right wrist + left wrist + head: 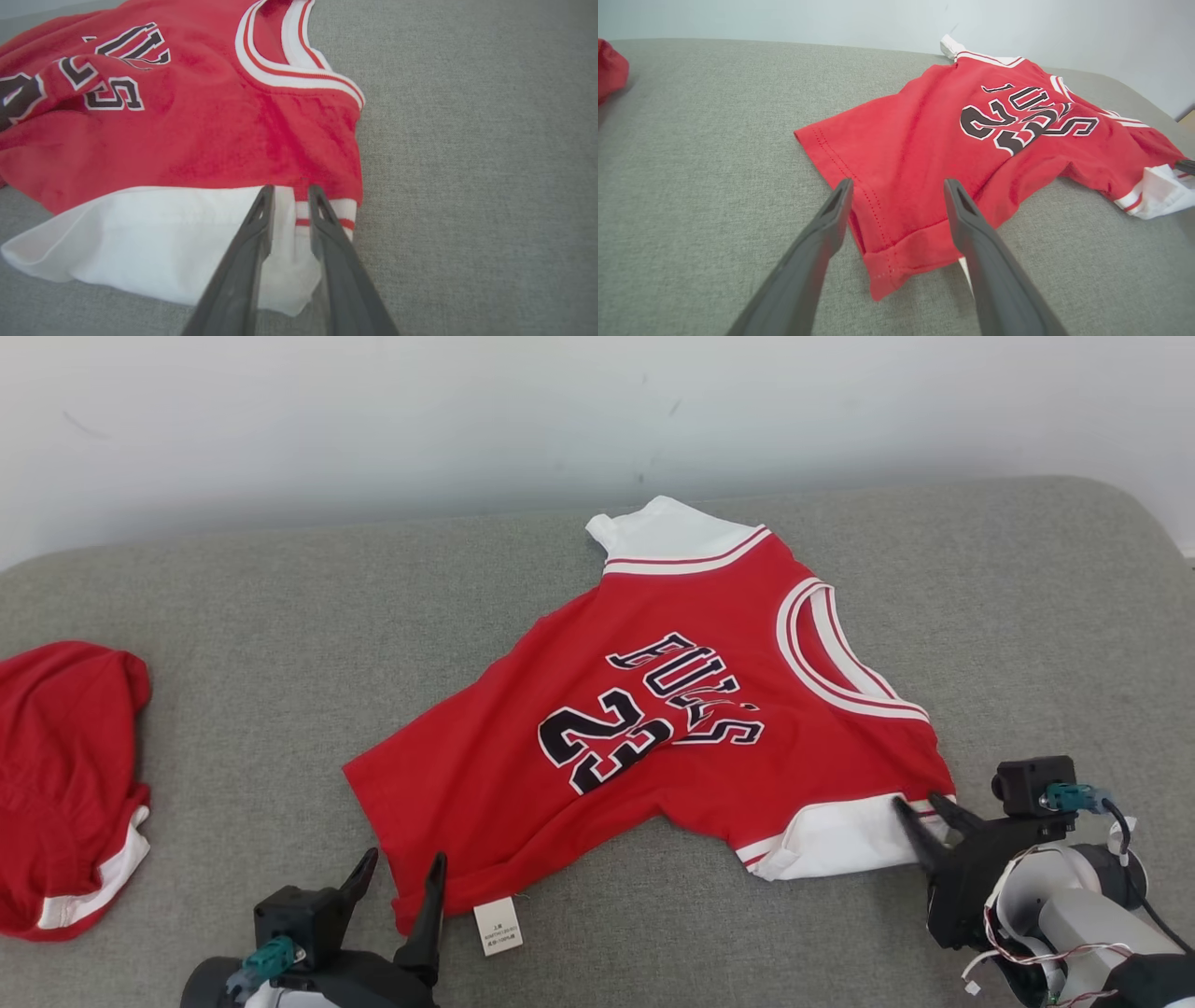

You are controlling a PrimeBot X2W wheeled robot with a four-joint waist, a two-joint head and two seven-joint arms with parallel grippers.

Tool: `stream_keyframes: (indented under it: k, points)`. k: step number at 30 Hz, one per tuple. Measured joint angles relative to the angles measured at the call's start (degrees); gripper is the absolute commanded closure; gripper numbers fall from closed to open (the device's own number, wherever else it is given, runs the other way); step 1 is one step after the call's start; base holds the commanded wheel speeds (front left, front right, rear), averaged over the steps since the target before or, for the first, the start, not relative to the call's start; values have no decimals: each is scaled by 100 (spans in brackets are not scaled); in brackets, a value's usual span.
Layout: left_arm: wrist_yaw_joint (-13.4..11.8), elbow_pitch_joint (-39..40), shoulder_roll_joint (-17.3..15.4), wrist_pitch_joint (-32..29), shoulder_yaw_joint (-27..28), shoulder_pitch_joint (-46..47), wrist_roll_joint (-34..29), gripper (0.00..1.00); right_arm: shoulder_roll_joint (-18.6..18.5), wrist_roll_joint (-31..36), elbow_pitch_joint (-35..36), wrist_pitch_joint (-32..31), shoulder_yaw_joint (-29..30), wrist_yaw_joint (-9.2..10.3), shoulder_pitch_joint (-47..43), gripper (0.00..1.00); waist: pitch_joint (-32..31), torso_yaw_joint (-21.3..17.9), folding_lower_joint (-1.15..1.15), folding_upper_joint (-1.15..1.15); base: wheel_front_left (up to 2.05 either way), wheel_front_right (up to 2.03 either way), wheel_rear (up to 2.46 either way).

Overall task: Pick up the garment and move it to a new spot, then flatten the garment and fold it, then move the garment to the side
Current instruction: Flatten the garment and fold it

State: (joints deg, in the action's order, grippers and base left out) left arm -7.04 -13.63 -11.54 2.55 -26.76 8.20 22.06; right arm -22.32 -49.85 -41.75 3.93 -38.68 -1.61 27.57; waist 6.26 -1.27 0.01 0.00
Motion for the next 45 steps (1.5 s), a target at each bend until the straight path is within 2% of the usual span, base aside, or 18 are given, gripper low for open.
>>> stream_keyframes:
  k: [5, 13, 14, 15, 17, 18, 22, 25, 27, 29, 32, 37, 40, 41, 42, 43, 45]
  points:
    - [-1, 274, 62, 68, 0, -59, -291, 0, 0, -4, -111, -169, -53, -48, -2, 0, -55, 10, 0, 0, 0, 0, 0]
    - [-3, 430, 132, 207, 183, -102, -386, 0, 43, -42, -307, -497, -180, -51, -18, 0, -167, 191, -1, 0, 0, 0, 0]
    - [-4, 439, 145, 210, 211, -110, -412, 0, 55, -42, -336, -545, -205, -51, -17, 7, -182, 214, -1, 0, 0, 0, 0]
    - [-4, 459, 163, 211, 233, -131, -427, 0, 65, -42, -374, -579, -220, -51, -17, 42, -196, 234, -1, 0, 0, 0, 0]
    - [-4, 505, 208, 237, 289, -237, -457, 0, 69, -41, -433, -641, -237, -51, -12, 77, -225, 269, -1, 0, 0, 0, 0]
    - [-4, 531, 227, 256, 341, -297, -475, 0, 69, -41, -444, -664, -256, -53, -8, 100, -237, 281, -1, 0, 0, 0, 0]
    - [-5, 583, 246, 260, 438, -354, -608, 0, 102, -38, -454, -693, -274, -94, -6, 100, -261, 296, -1, 0, 0, 0, 0]
    - [-7, 641, 250, 311, 658, -510, -633, 0, 111, 3, -370, -456, -250, -158, 37, 100, -284, 254, -1, 0, 0, 0, 0]
    - [-7, 664, 263, 311, 744, -618, -643, 0, 78, 63, -153, -268, -283, -359, 91, 100, -300, 210, -1, 0, 0, 0, 0]
    - [-7, 697, 275, 313, 812, -675, -644, 0, 40, 90, 82, -101, -343, -467, 108, 100, -317, 158, -1, 0, 0, 0, 0]
    - [-7, 744, 276, 316, 939, -686, -644, 0, -185, 213, 385, -1, -587, -576, -6, 100, -339, 70, -1, 0, 0, 0, 0]
    - [-7, 828, 289, 328, 1016, -724, -659, 0, -668, 226, 637, 60, -832, -578, -410, 100, -355, -91, -1, 0, 0, 0, 0]
    - [-7, 883, 294, 322, 1057, -823, -659, 0, -823, 168, 715, -51, -912, -578, -572, 98, -348, -182, -1, 0, 0, 0, 0]
    - [-7, 891, 294, 302, 1067, -828, -660, 0, -860, 141, 798, -85, -977, -578, -613, 53, -340, -213, -1, 0, 0, 0, 0]
    - [-7, 901, 299, 301, 1062, -827, -662, 0, -882, 134, 886, -89, -1022, -578, -644, 13, -331, -241, -1, 0, 0, 0, 0]
    - [-7, 917, 313, 299, 1065, -827, -679, 0, -888, 62, 973, -90, -1026, -578, -667, 0, -319, -266, -1, 0, 0, 0, 0]
    - [-7, 925, 334, 281, 1045, -821, -694, 0, -942, -137, 1193, -88, -1032, -578, -740, 0, -291, -308, -1, 0, 0, 0, 0]
